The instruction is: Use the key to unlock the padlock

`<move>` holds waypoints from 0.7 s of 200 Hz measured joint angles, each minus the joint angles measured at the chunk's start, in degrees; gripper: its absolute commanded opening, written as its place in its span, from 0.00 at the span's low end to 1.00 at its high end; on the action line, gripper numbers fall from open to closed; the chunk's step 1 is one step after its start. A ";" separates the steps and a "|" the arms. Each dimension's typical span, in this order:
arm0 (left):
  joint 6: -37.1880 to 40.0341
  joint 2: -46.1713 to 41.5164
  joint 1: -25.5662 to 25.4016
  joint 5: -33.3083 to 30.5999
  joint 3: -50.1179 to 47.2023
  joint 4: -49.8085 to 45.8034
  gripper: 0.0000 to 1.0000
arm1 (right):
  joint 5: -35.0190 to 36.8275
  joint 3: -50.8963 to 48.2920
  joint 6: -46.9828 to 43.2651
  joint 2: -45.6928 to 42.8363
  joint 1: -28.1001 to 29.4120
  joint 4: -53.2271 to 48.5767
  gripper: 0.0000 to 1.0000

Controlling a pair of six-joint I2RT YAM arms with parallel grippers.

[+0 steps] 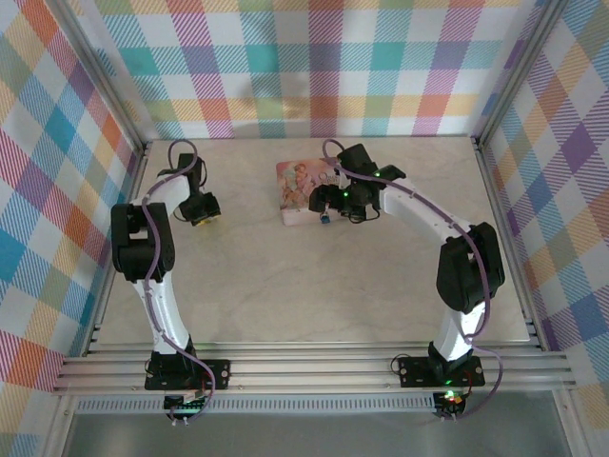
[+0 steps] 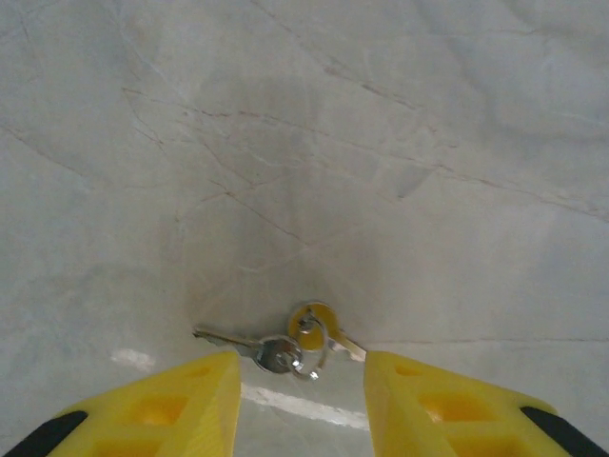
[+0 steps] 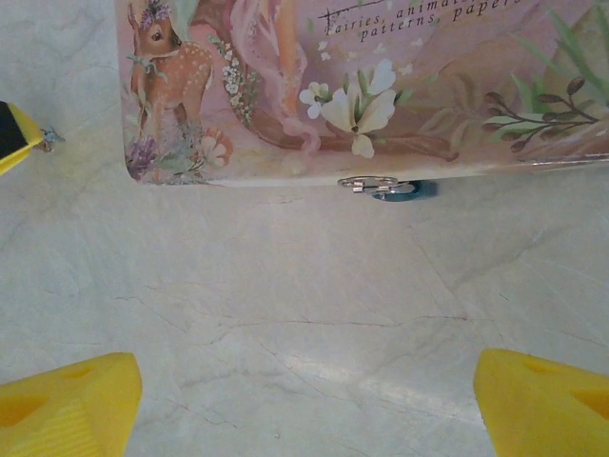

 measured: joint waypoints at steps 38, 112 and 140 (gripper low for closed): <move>2.29 0.70 0.00 -0.85 0.07 -0.48 0.32 | -0.11 0.00 0.22 0.87 0.15 0.17 0.90; 5.18 0.68 -0.15 -0.59 0.07 -0.37 0.00 | -0.37 0.13 0.22 1.99 0.26 0.22 0.89; 5.88 -0.13 -0.63 0.13 -0.44 -0.52 0.00 | -1.53 -1.18 0.42 1.70 0.26 3.02 0.87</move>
